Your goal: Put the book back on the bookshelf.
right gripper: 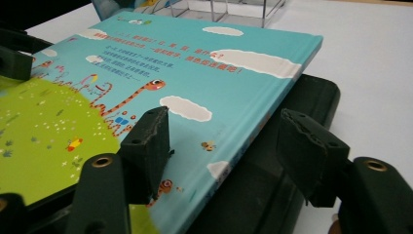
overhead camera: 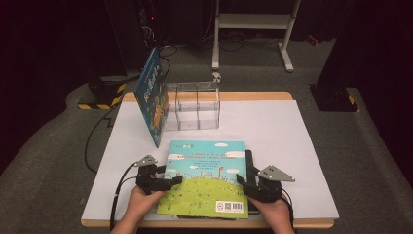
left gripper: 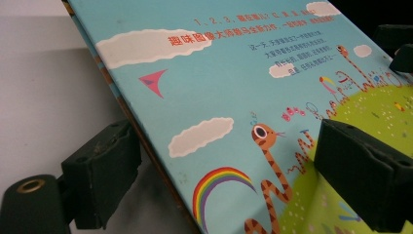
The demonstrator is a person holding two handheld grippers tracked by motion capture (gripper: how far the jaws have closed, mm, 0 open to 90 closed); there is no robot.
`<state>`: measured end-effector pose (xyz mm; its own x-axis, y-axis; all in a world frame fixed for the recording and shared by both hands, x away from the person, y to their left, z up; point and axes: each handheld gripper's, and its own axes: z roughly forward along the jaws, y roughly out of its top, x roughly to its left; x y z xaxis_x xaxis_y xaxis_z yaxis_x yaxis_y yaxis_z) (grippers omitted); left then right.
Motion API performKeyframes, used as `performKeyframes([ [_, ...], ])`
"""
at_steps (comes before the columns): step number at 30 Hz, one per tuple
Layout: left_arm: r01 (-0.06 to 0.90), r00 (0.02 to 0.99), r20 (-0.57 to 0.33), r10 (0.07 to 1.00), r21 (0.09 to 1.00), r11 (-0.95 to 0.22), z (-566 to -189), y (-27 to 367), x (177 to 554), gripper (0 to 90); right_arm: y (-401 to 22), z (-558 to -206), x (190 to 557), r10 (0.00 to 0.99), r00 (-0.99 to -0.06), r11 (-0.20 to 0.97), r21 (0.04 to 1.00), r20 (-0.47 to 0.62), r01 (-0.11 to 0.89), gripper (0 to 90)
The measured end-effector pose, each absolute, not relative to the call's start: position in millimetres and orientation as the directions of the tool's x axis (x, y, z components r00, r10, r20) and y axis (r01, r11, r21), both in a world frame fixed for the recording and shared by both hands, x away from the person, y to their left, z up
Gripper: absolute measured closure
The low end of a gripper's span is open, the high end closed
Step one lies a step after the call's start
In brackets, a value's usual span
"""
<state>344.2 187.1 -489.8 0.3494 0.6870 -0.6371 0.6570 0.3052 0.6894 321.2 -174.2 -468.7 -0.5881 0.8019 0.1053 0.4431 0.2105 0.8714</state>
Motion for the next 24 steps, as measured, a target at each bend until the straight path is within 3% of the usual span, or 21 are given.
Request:
performKeyframes([
  [6, 0.666, 0.339, -0.638, 0.692, 0.682, 0.302, -490.9, 186.5, 345.0, 9.9, -170.0, -467.6, 328.5, 0.786, -0.597, 0.197, 0.849, 0.162, 0.490, 25.1],
  [24, 0.672, 0.328, -0.639, 0.696, 0.676, 0.304, -491.6, 183.5, 346.4, 9.2, -165.7, -465.3, 352.1, 0.749, -0.601, 0.199, 0.770, 0.279, 0.606, 18.3],
])
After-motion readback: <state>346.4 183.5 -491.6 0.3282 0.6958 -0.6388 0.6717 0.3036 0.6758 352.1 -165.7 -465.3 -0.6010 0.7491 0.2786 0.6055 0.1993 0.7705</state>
